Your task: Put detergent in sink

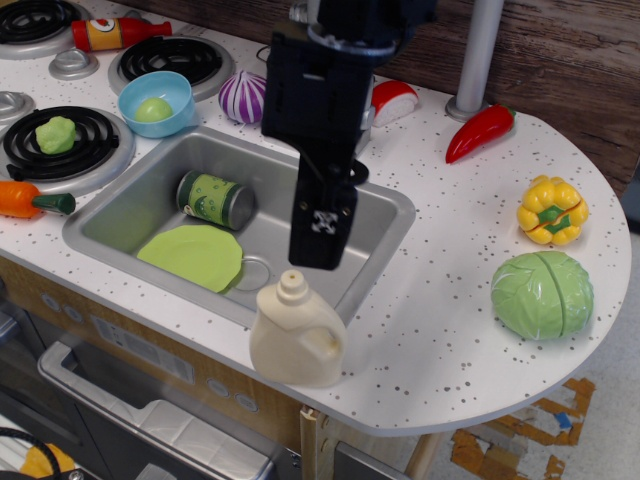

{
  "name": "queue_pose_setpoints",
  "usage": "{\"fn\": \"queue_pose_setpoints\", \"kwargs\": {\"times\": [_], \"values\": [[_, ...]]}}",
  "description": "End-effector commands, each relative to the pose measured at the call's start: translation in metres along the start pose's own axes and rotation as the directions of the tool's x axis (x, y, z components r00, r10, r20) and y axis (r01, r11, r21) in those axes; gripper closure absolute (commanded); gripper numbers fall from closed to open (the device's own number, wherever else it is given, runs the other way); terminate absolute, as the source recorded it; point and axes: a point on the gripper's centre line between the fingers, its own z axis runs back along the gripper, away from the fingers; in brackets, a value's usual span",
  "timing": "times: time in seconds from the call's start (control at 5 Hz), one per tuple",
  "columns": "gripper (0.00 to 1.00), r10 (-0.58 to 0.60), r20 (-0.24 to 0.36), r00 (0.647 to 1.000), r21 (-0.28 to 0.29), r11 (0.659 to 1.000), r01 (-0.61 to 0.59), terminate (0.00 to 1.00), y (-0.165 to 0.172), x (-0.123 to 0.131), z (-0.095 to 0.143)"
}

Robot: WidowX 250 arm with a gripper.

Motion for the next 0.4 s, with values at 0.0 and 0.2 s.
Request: {"fn": "queue_pose_setpoints", "kwargs": {"times": [0.0, 0.2], "values": [[0.0, 0.111, -0.004, 0.994, -0.079, 0.991, -0.111, 0.0, 0.008, -0.01, -0.004], [0.0, 0.16, 0.041, 0.986, -0.119, 0.981, -0.154, 0.0, 0.011, -0.006, -0.018]]}}
